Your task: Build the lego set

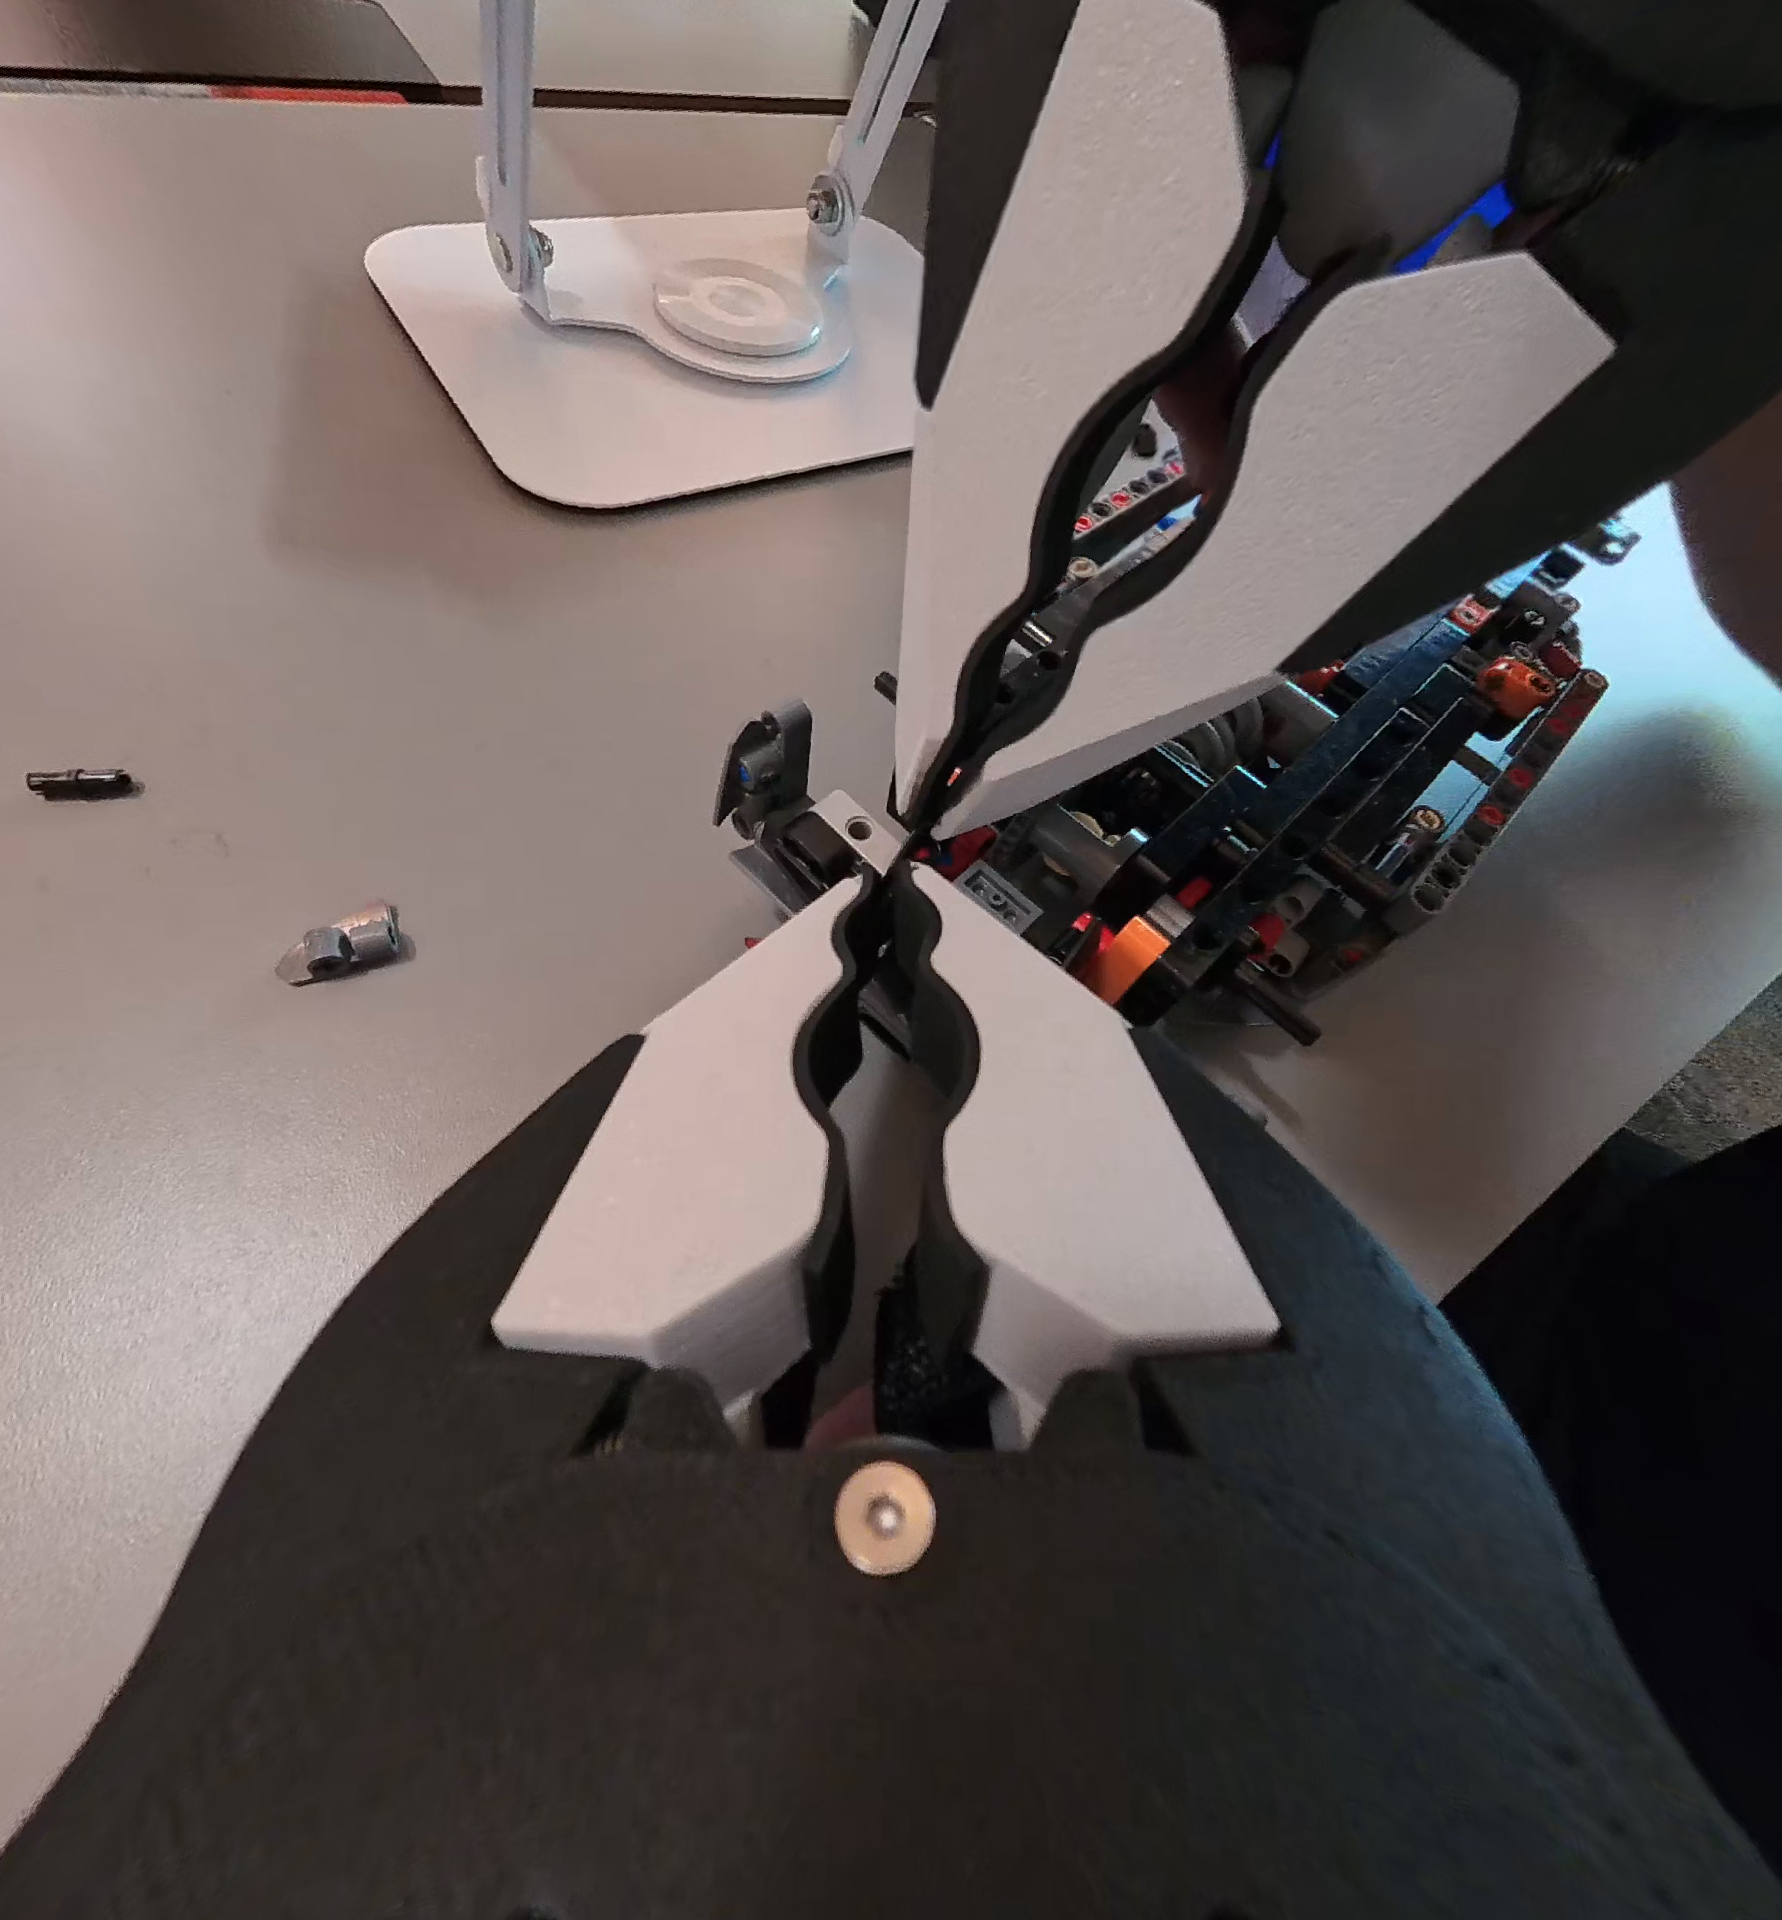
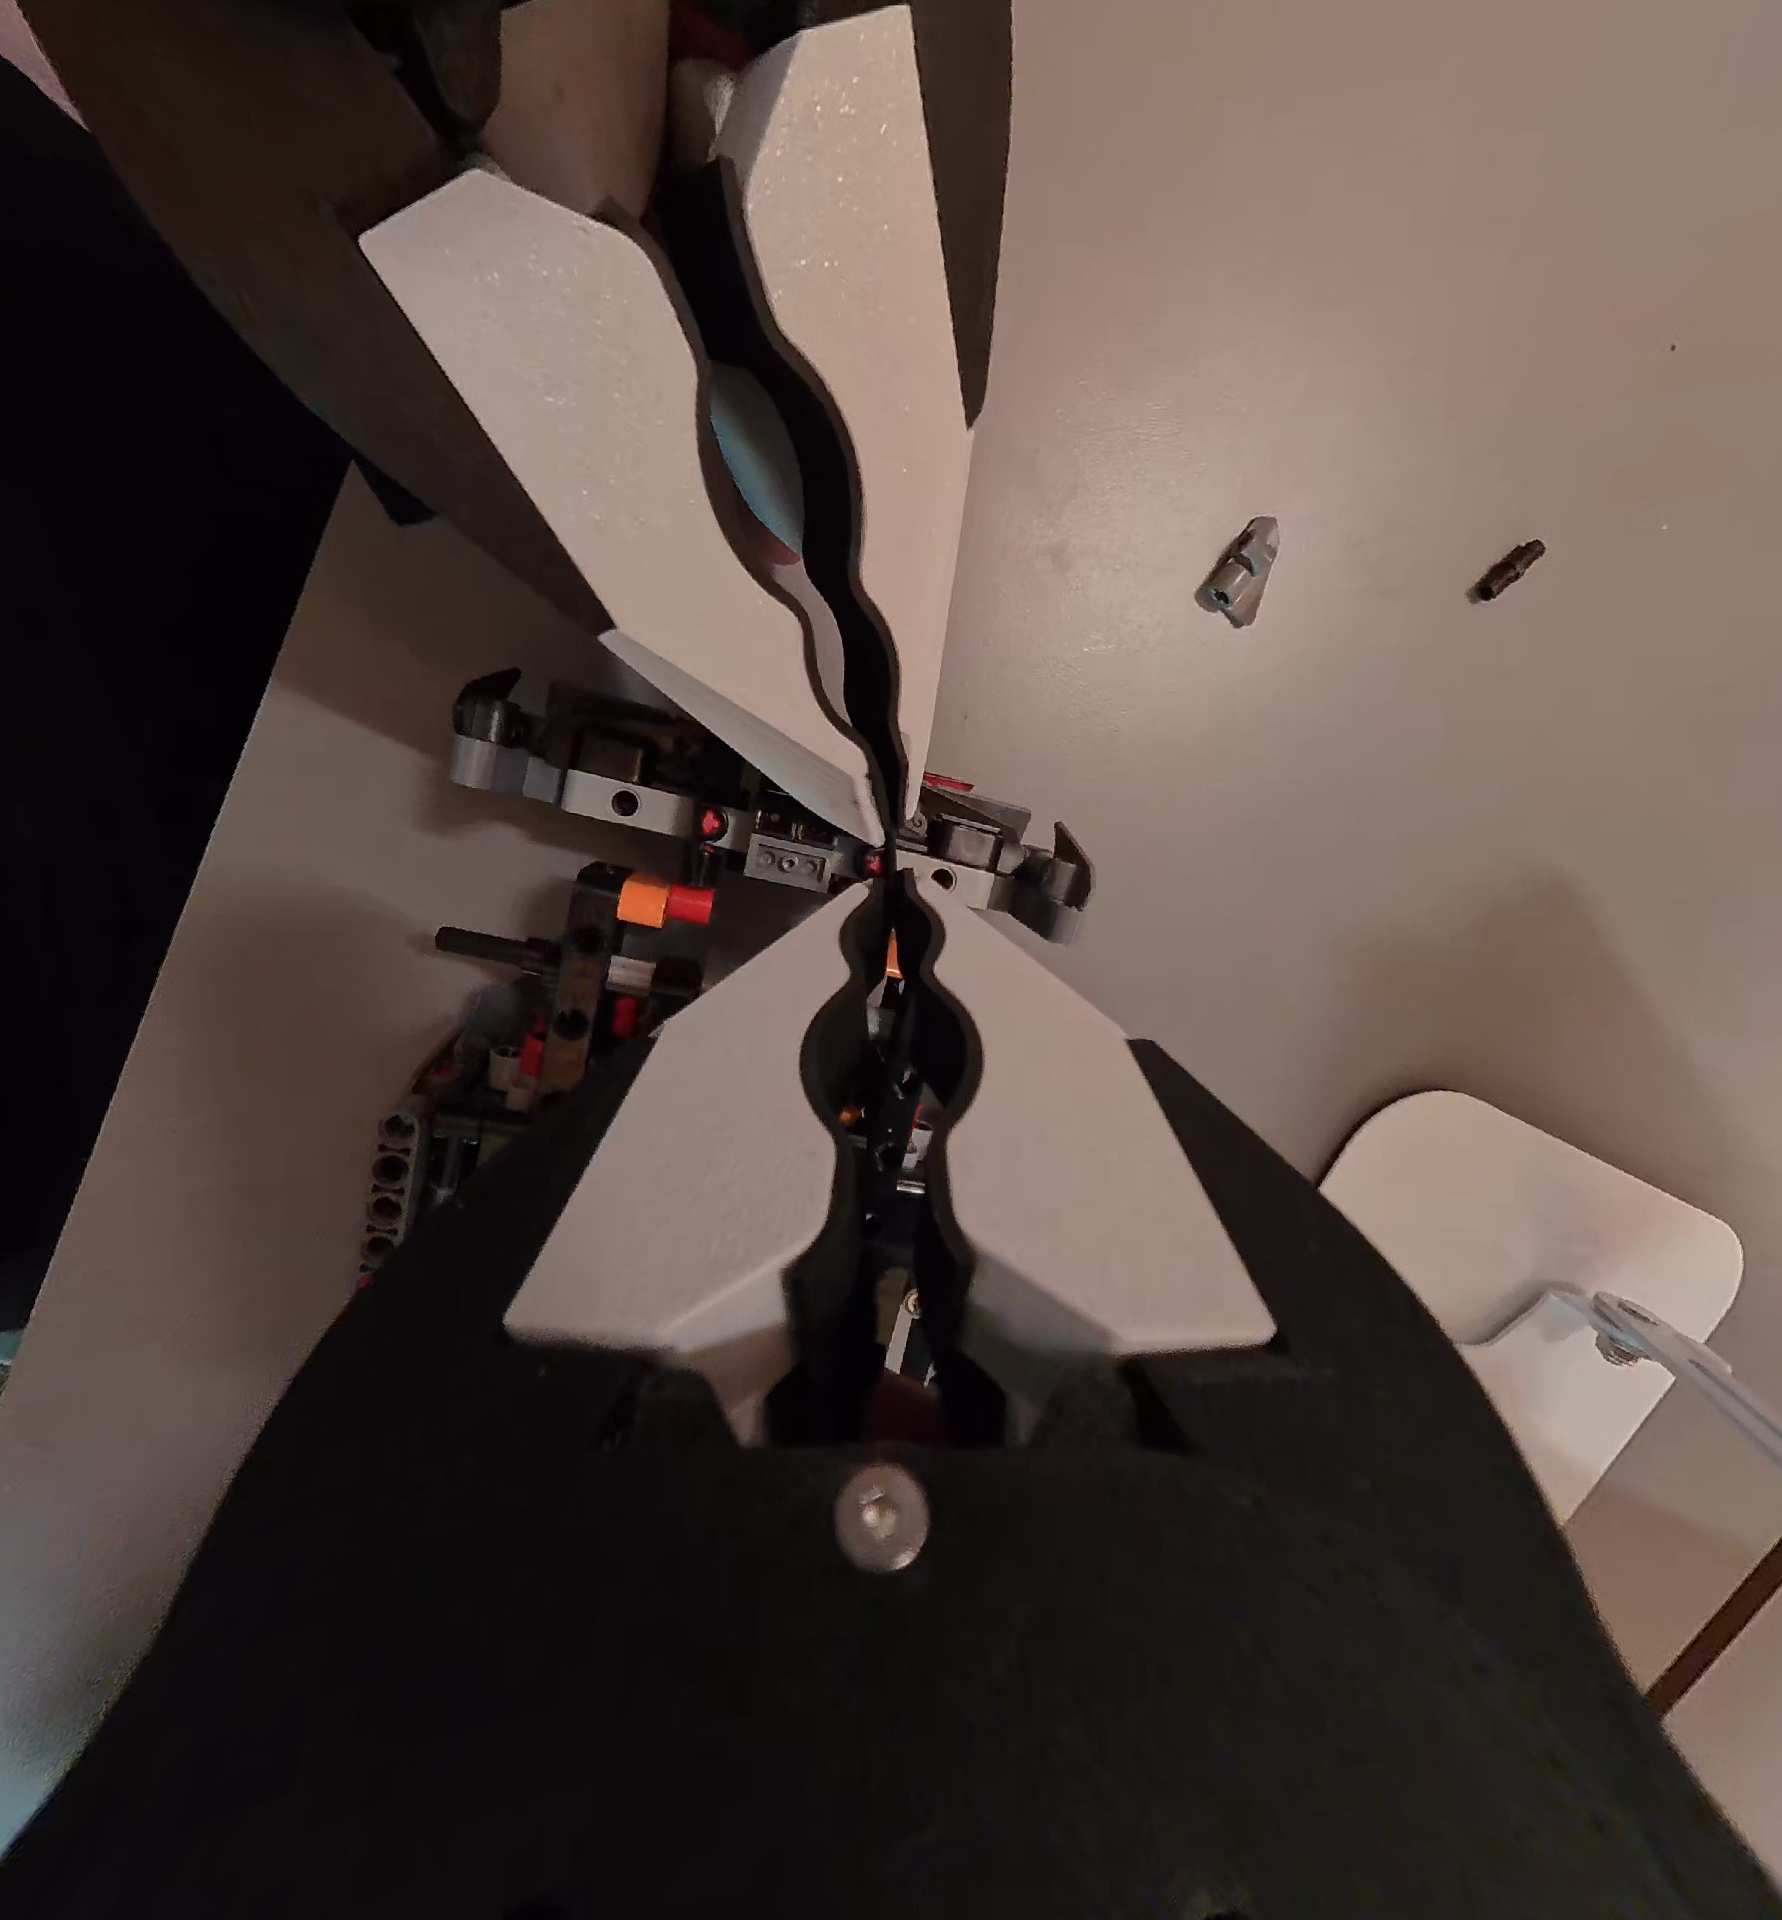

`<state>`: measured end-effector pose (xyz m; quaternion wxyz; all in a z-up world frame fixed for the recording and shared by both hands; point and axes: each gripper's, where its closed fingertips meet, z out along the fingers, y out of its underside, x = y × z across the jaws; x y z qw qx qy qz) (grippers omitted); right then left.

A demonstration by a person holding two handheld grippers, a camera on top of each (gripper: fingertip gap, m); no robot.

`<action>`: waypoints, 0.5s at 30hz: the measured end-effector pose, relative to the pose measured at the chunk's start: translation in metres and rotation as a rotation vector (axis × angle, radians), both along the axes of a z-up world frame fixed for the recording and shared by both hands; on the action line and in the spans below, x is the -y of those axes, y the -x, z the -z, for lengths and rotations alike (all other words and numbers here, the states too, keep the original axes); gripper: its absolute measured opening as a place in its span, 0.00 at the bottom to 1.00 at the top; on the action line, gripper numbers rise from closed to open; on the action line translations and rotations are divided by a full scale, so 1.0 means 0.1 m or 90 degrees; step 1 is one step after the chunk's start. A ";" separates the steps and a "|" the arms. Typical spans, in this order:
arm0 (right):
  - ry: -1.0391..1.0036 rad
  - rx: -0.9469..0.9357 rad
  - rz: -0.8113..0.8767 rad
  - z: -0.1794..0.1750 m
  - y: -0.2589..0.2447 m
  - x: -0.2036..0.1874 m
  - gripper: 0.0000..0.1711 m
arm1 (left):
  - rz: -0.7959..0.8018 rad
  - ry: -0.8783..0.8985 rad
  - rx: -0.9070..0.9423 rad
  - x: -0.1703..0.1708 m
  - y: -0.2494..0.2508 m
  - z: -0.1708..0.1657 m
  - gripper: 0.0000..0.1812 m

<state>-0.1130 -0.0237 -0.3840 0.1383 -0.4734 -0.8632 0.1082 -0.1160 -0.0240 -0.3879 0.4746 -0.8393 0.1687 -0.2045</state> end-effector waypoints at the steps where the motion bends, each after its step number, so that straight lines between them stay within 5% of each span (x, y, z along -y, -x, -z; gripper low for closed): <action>1: 0.000 0.002 -0.002 0.00 0.00 0.00 0.00 | 0.003 0.001 0.004 0.00 0.00 0.00 0.00; 15: 0.061 -0.040 -0.039 -0.13 0.01 0.04 0.00 | -0.030 -0.051 0.027 0.08 0.09 -0.20 0.02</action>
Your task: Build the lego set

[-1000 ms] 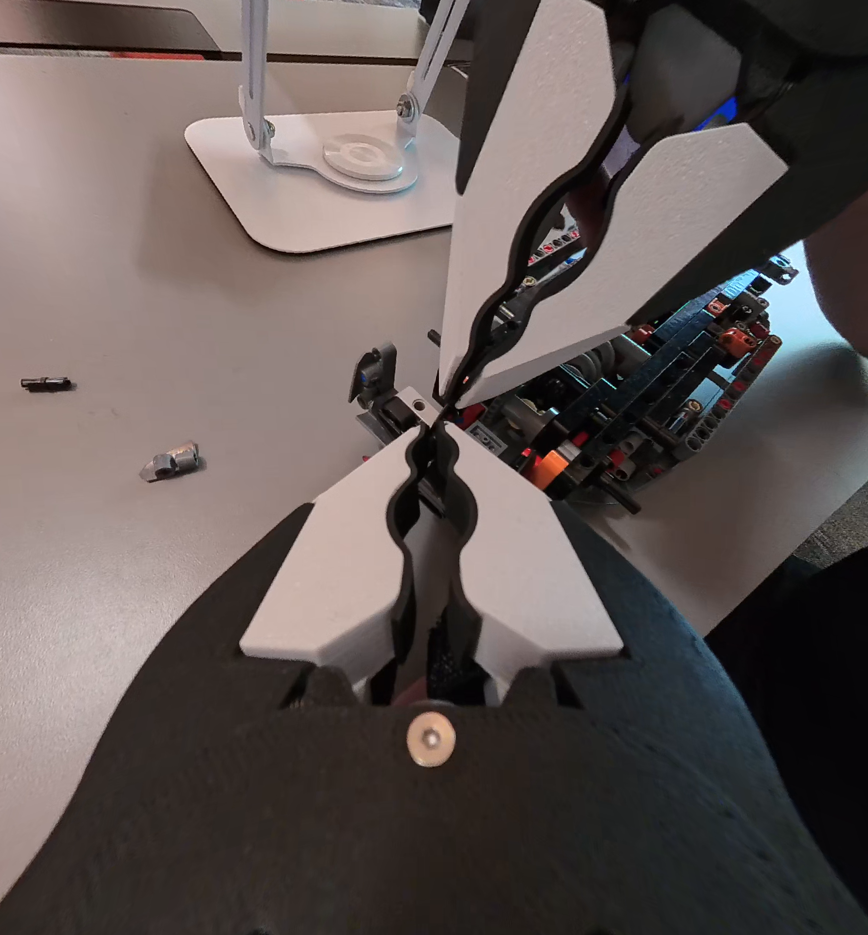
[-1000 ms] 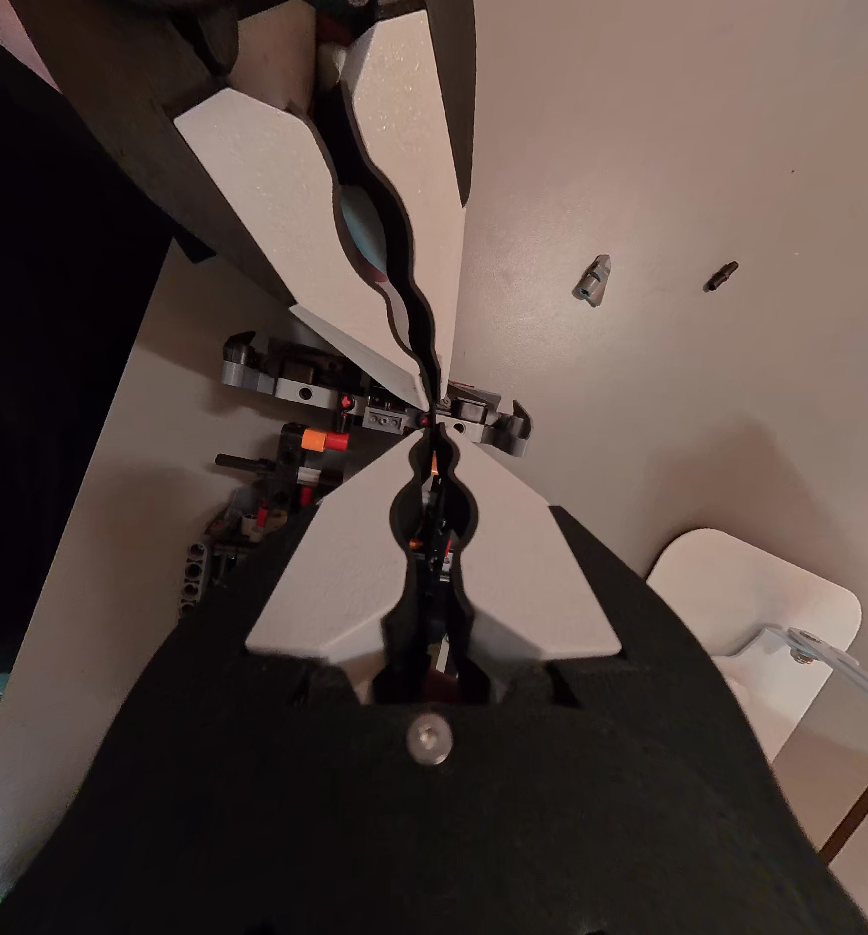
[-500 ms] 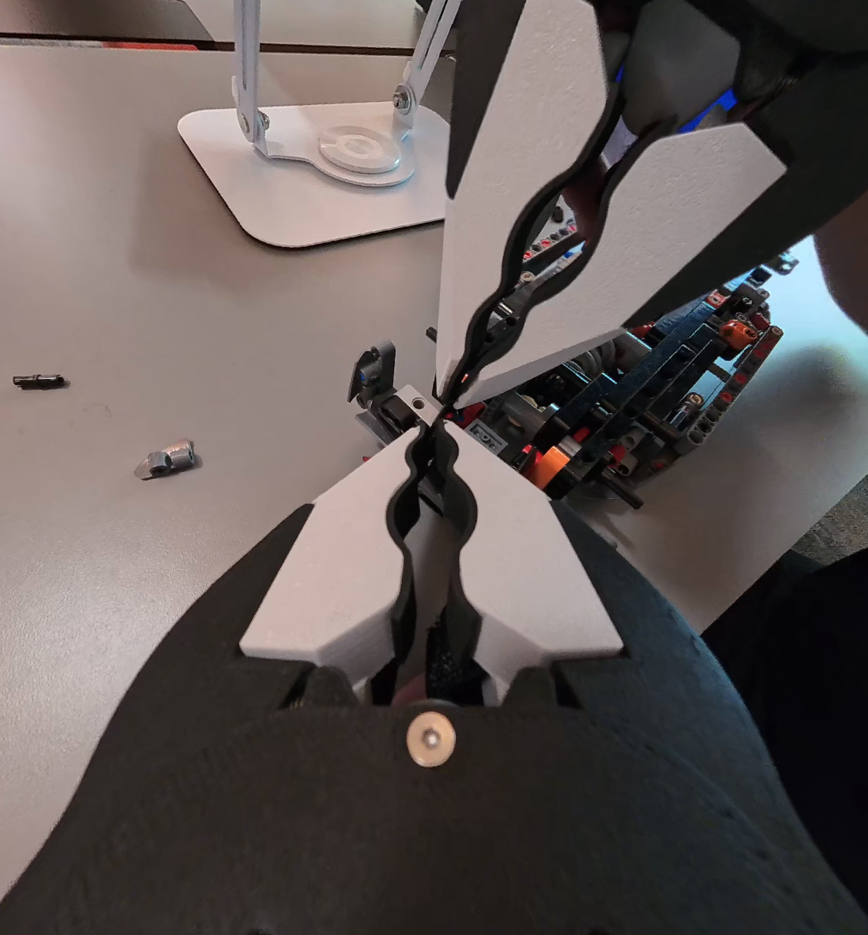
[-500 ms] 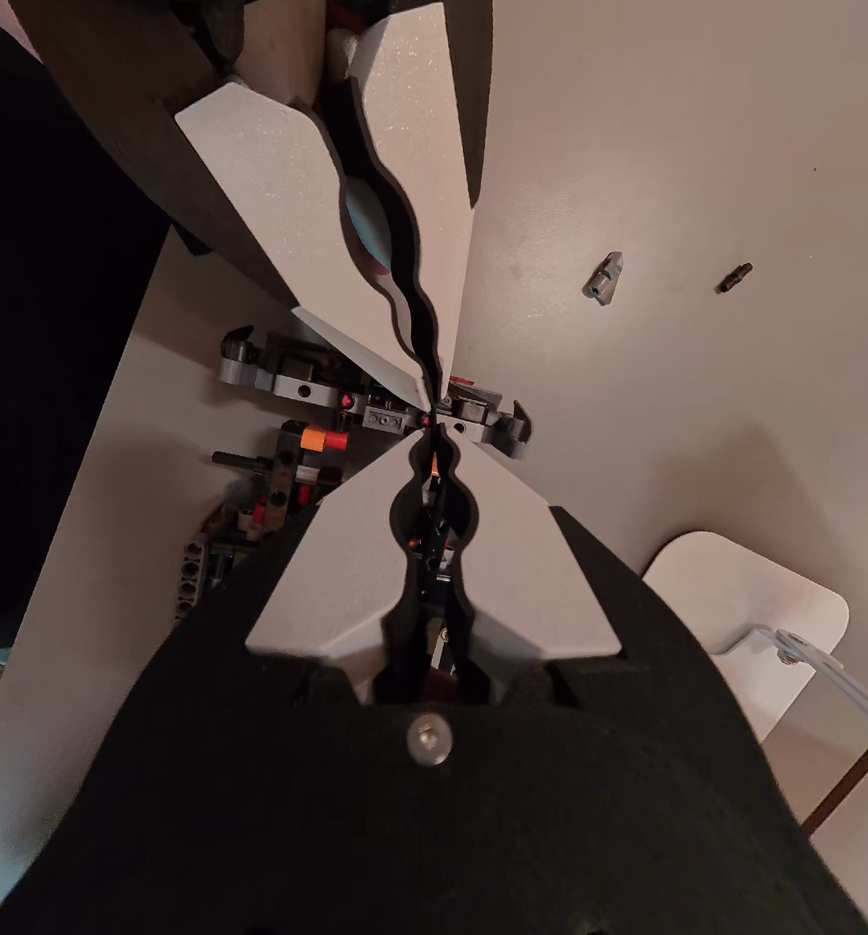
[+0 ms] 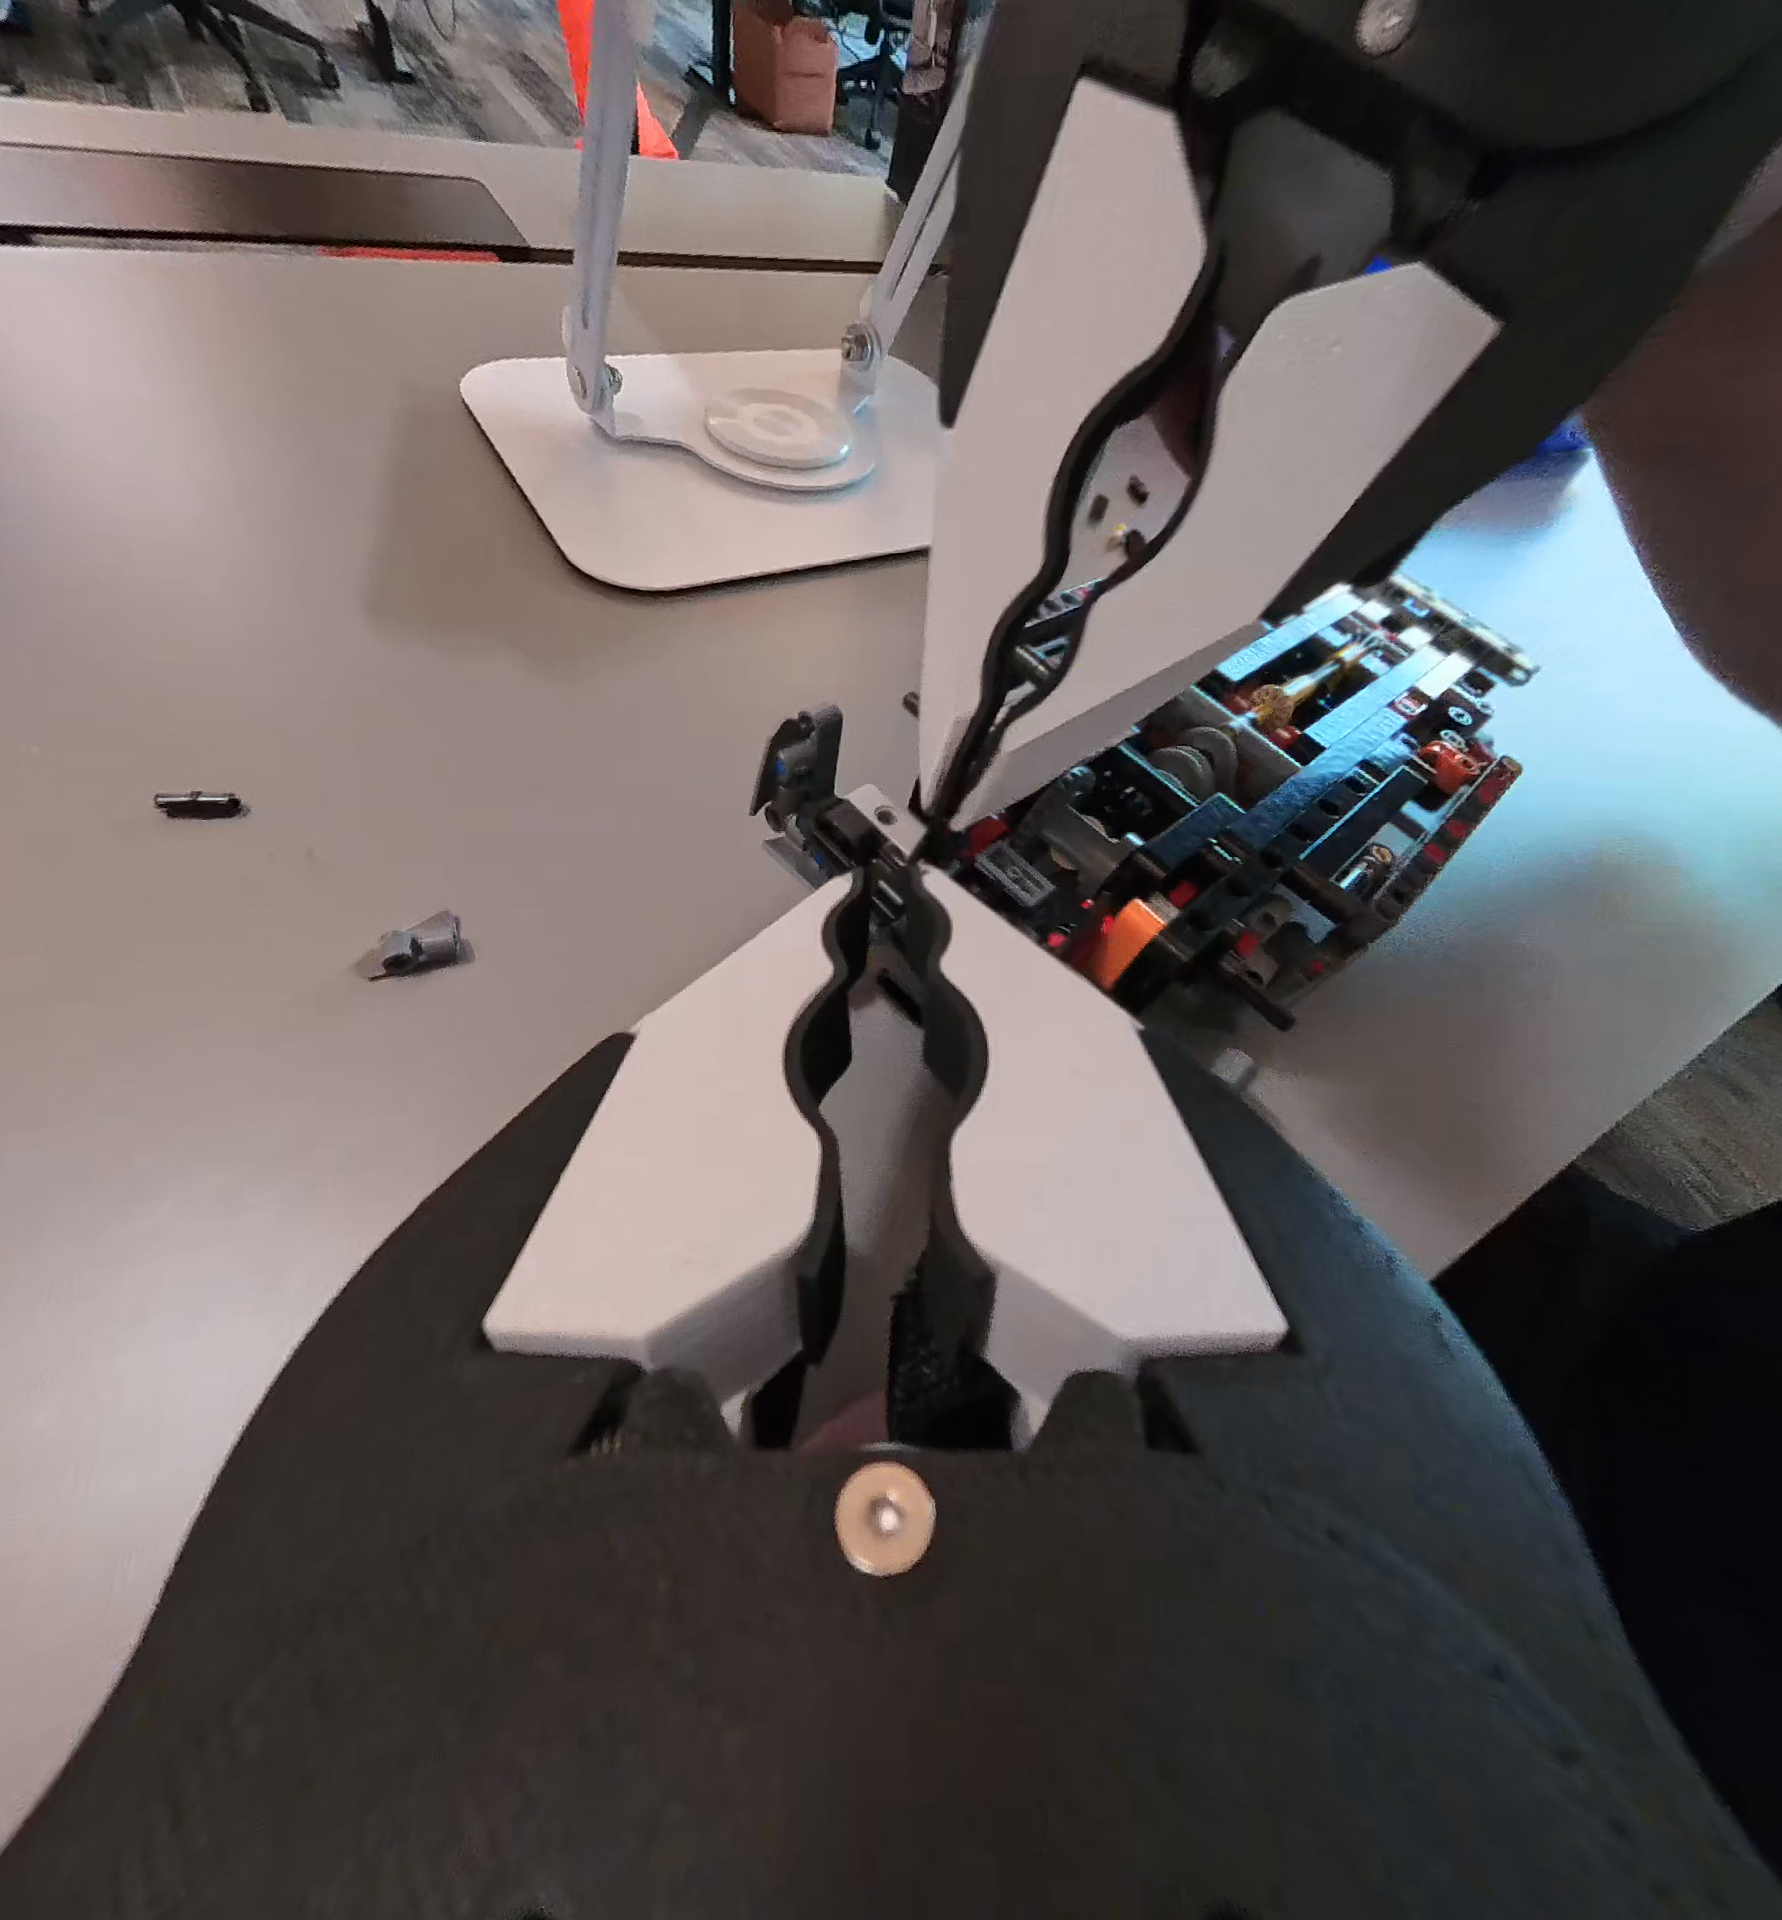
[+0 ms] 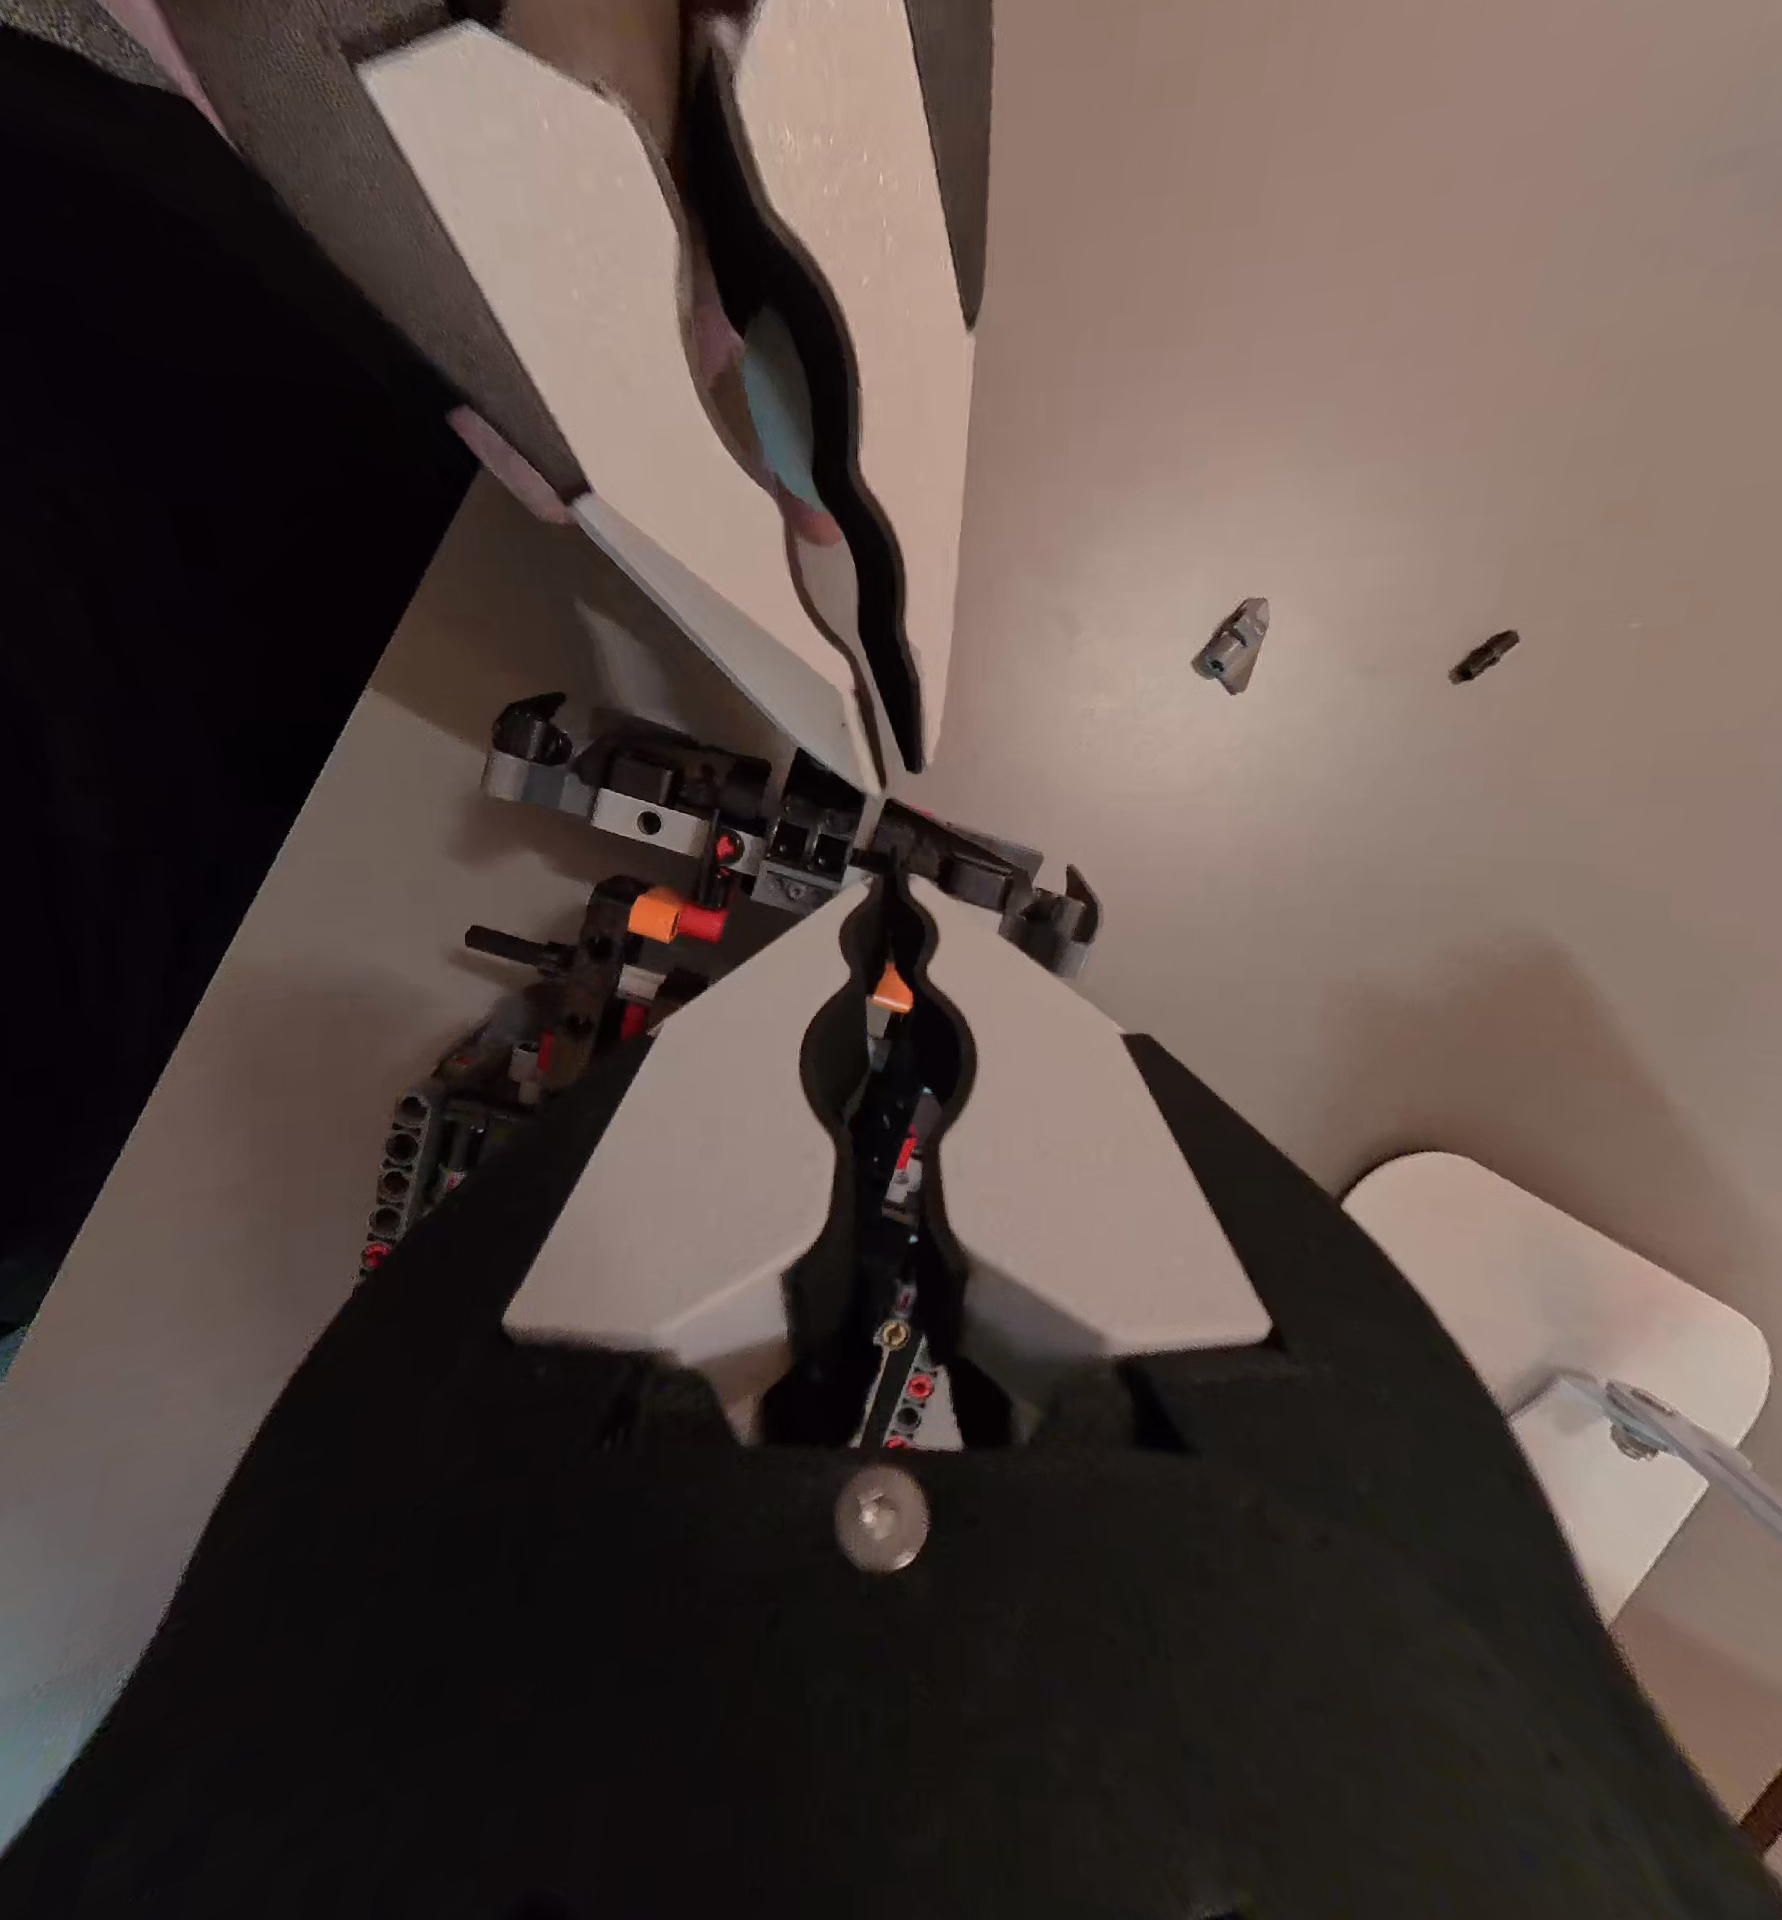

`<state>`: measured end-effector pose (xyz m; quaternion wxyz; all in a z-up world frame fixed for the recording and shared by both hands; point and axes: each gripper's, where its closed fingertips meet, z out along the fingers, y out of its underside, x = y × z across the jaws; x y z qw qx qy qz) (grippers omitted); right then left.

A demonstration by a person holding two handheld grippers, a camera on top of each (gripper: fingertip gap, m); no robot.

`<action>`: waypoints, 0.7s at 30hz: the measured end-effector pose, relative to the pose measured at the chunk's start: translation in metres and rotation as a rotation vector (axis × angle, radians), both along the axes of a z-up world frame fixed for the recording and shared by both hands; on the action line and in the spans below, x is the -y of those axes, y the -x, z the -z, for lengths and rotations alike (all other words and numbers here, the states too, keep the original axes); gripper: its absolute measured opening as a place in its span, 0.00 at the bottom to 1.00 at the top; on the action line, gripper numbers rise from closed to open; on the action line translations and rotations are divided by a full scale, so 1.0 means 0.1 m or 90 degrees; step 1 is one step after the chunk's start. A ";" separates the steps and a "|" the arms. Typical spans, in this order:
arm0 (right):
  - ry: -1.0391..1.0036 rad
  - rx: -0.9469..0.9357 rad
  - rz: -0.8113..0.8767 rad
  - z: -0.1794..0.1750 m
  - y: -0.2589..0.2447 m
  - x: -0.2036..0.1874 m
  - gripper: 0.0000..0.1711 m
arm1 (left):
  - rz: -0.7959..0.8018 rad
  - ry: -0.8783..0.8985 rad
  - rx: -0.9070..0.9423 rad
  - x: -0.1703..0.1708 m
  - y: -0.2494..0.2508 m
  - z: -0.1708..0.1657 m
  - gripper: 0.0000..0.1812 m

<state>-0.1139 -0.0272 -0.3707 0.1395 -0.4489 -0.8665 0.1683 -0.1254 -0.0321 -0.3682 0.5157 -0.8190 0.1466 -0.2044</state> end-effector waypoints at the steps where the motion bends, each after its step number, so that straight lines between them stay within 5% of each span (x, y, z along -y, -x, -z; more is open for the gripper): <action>1: 0.002 0.016 0.001 0.02 -0.01 -0.01 0.00 | -0.004 0.001 -0.005 0.03 0.01 -0.01 0.03; 10: -0.004 0.072 0.008 0.12 -0.02 -0.01 0.00 | 0.001 0.012 0.012 0.44 -0.08 0.02 0.06; 21: -0.001 0.086 0.042 -0.06 -0.01 -0.10 0.03 | 0.010 0.014 0.031 0.45 -0.17 0.10 0.04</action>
